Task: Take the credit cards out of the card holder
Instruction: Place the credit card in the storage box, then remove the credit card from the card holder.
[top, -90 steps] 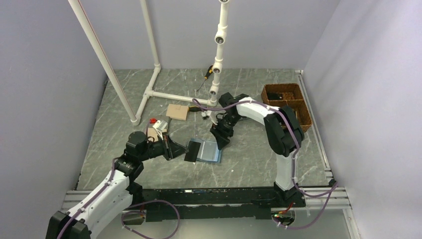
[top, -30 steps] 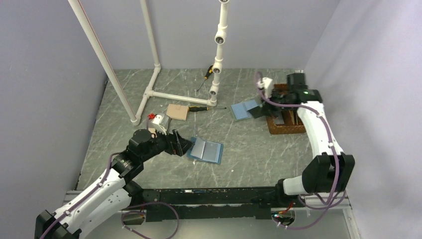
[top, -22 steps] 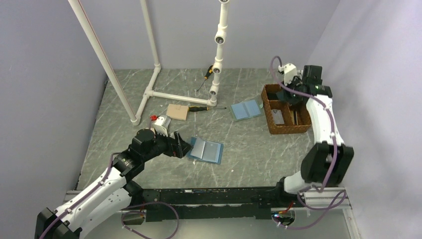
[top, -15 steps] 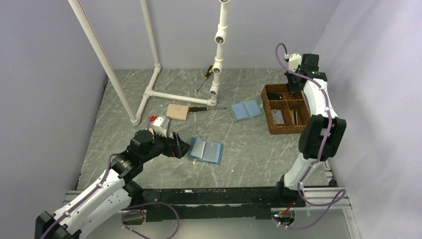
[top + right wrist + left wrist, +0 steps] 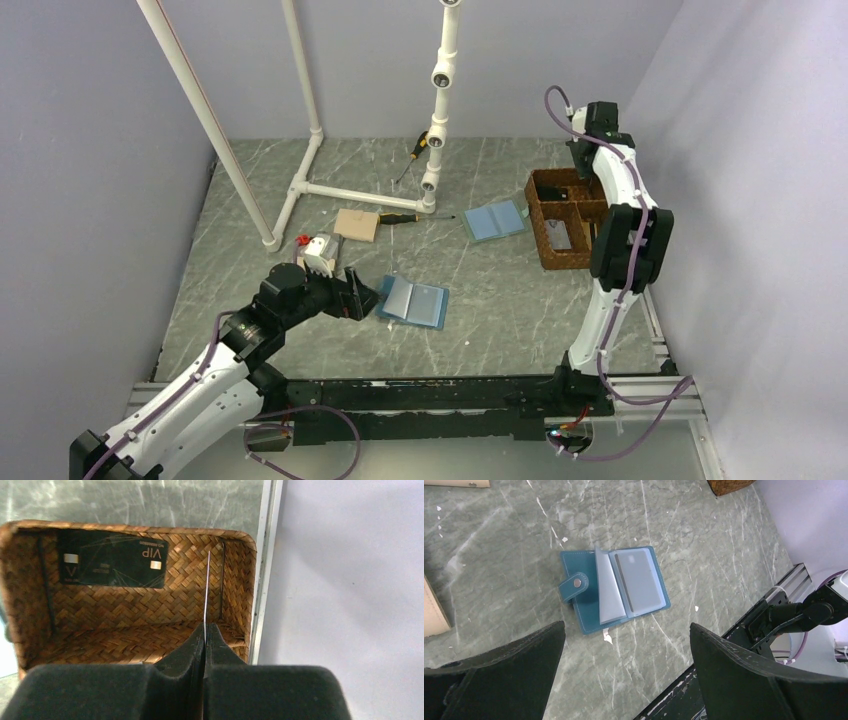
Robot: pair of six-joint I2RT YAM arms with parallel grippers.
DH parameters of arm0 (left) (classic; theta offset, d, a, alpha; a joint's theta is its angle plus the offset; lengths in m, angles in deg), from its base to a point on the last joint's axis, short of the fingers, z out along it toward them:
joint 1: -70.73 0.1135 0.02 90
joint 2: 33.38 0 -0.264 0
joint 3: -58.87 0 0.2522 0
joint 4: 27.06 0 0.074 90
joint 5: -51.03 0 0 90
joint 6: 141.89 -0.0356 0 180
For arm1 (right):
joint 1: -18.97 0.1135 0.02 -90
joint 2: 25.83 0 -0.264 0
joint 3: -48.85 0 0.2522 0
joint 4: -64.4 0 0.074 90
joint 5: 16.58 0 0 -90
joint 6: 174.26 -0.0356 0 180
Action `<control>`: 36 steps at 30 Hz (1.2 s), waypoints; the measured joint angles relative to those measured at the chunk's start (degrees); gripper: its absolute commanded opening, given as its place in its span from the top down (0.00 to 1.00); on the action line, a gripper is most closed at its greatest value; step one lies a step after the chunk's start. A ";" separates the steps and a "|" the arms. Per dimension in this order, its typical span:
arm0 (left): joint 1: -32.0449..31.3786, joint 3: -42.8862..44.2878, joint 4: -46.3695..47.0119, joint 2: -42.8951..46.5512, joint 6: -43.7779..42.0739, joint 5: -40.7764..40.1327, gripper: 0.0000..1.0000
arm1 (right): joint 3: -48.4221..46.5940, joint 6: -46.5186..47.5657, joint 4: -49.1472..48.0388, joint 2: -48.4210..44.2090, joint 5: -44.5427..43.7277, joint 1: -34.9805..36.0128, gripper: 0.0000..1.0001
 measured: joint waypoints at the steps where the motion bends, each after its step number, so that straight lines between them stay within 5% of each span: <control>1: 0.00 0.00 -0.11 0.00 0.00 -0.13 0.00 | -0.11 -0.04 0.04 0.63 -0.59 0.00 0.99; 6: 0.09 0.00 -0.17 0.00 0.00 -0.28 0.01 | -0.13 -0.02 0.26 3.13 -3.56 0.02 0.93; 15: 0.09 0.00 -0.20 0.07 0.00 -0.68 0.01 | -1.77 -1.92 3.39 6.43 -1.27 2.10 0.56; 23: 0.09 0.00 -0.22 0.48 0.00 -0.57 0.01 | -1.33 -5.35 7.37 5.18 11.80 4.42 0.55; 36: 0.09 -0.02 5.46 -6.29 1.73 9.01 0.04 | 27.47 -0.37 5.77 -29.31 35.63 2.93 0.49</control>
